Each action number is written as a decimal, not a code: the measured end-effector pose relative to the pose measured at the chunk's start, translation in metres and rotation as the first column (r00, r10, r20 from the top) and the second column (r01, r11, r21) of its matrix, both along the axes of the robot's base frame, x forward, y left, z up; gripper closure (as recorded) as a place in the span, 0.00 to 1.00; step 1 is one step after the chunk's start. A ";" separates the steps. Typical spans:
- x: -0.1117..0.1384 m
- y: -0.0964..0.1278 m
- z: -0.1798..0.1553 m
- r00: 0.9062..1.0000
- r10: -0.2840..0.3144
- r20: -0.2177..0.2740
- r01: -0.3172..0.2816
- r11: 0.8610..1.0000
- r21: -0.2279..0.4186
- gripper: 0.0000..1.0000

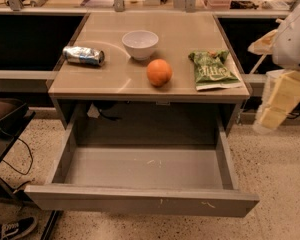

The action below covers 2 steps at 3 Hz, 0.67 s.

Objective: Place orange into top drawer

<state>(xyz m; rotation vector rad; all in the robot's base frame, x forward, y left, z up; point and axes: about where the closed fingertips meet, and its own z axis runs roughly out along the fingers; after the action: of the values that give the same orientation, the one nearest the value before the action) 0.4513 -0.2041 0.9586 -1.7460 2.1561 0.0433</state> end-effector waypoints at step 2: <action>0.088 0.090 -0.065 0.993 0.111 0.042 -0.118 0.916 0.384 0.00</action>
Offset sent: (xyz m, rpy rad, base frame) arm 0.1510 0.1392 -0.0857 0.6100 -0.0944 0.1136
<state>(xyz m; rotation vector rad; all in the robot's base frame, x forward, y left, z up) 0.5390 -0.1137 0.8933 -1.6257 1.8698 0.4505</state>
